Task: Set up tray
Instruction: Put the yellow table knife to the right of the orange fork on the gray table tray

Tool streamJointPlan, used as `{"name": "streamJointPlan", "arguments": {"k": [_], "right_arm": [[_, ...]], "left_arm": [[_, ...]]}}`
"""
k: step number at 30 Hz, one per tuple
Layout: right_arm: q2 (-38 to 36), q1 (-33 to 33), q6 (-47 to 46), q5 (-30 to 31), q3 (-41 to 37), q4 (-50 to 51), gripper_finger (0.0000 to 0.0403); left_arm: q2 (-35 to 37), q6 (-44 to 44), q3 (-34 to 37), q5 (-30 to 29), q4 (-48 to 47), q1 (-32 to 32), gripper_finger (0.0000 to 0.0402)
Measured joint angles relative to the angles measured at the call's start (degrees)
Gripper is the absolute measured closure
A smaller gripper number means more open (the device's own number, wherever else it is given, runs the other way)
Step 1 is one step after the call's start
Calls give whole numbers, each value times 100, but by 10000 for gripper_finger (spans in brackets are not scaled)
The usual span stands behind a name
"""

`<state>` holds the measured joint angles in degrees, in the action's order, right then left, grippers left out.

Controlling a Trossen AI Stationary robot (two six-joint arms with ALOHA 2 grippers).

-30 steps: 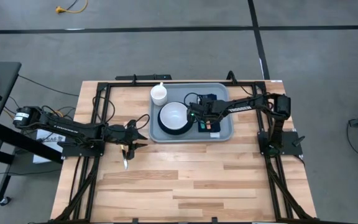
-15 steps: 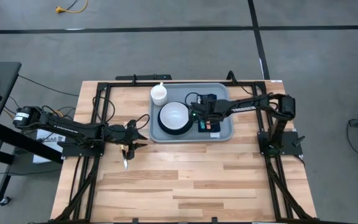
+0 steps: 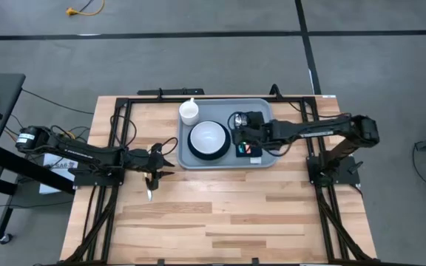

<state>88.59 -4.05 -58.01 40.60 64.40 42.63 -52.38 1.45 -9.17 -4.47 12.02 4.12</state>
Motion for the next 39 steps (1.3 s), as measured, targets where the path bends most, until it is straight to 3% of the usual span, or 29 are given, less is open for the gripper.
{"name": "streamJointPlan", "arguments": {"k": [8, 12, 30, 33, 39], "right_arm": [[-275, 626, 1215, 625, 2, -269, 300], [-232, 850, 1583, 935, 2, -281, 300], [-207, 1154, 1969, 1055, 2, -33, 301], [-207, 1154, 1969, 1060, 2, -17, 301], [-207, 1154, 2087, 1135, 1, 72, 301]], "left_arm": [[-17, 127, 0, -212, 137, -2, 276], [-17, 1042, -148, -555, -188, -6, 276], [-15, 5269, -2902, -738, -6950, 2, 276], [-17, 5709, -2911, -877, -7429, 32, 276], [-144, 6003, -2700, -1147, -7233, 76, 276]]}}
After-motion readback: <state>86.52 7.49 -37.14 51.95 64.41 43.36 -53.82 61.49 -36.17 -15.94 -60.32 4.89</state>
